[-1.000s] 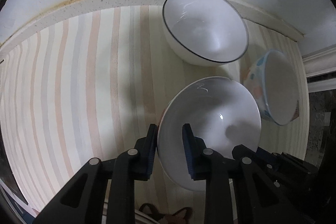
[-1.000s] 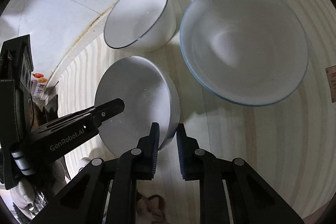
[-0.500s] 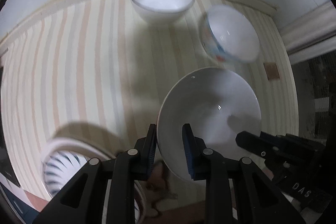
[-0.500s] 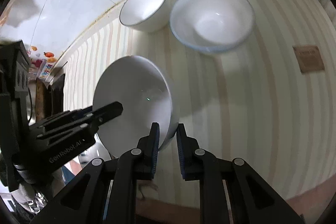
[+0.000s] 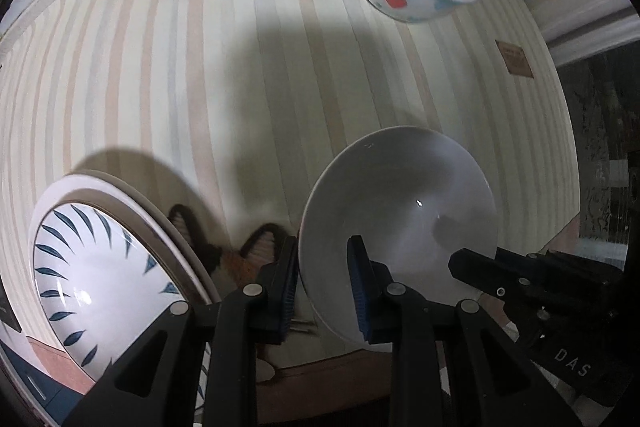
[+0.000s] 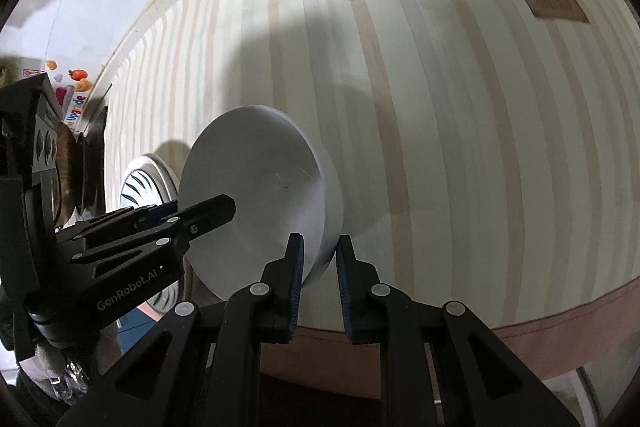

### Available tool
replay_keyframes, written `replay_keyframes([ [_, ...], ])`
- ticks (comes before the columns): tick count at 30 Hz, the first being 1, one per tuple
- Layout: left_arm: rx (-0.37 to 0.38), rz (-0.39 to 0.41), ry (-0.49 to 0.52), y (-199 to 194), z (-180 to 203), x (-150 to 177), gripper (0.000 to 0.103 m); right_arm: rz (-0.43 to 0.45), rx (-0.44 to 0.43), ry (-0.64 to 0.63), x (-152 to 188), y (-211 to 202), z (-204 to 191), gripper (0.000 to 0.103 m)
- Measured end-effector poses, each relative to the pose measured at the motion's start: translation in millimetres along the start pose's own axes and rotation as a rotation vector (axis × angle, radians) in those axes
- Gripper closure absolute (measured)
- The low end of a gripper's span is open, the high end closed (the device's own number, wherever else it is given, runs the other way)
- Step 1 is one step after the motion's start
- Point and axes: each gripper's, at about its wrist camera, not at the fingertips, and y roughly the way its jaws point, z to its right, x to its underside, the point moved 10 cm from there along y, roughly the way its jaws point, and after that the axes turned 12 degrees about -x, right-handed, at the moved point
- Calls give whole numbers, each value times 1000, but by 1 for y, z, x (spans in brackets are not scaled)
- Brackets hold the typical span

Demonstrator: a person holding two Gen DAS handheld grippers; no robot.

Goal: Organize plates and bowls

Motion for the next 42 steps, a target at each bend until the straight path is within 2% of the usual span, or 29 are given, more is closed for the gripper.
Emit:
replay_keyframes([
  [9,-10,-12,19,7,9,9,81,-9,16,10,4,-3,12,85],
  [16,-25,-32,32,11,16,10,81,-50,29,15,10,6,17,84],
  [19,-46,-20,34,-6,11,9,81,-83,8,25,13,5,18,82],
  [21,-78,28,34,-30,3,1,81,-79,-10,28,10,-5,17,82],
  [23,-76,76,29,-53,-2,-14,80,-51,-34,30,2,-24,15,82],
  [25,-54,132,23,-79,-2,-41,79,-2,-48,30,-15,-47,14,82],
  [27,-24,165,16,-92,1,-70,73,57,-63,33,-38,-69,14,75],
  [29,-20,191,-2,-95,3,-108,73,113,-68,23,-66,-87,14,53],
  [31,-6,187,-18,-88,5,-139,73,172,-51,10,-102,-102,18,48],
  [34,16,153,-34,-68,13,-177,73,211,-40,20,-146,-104,28,48],
  [36,34,115,-34,-53,18,-191,73,214,-32,32,-166,-95,33,48],
  [42,23,41,-31,-8,31,-213,73,186,0,73,-205,-60,55,48],
])
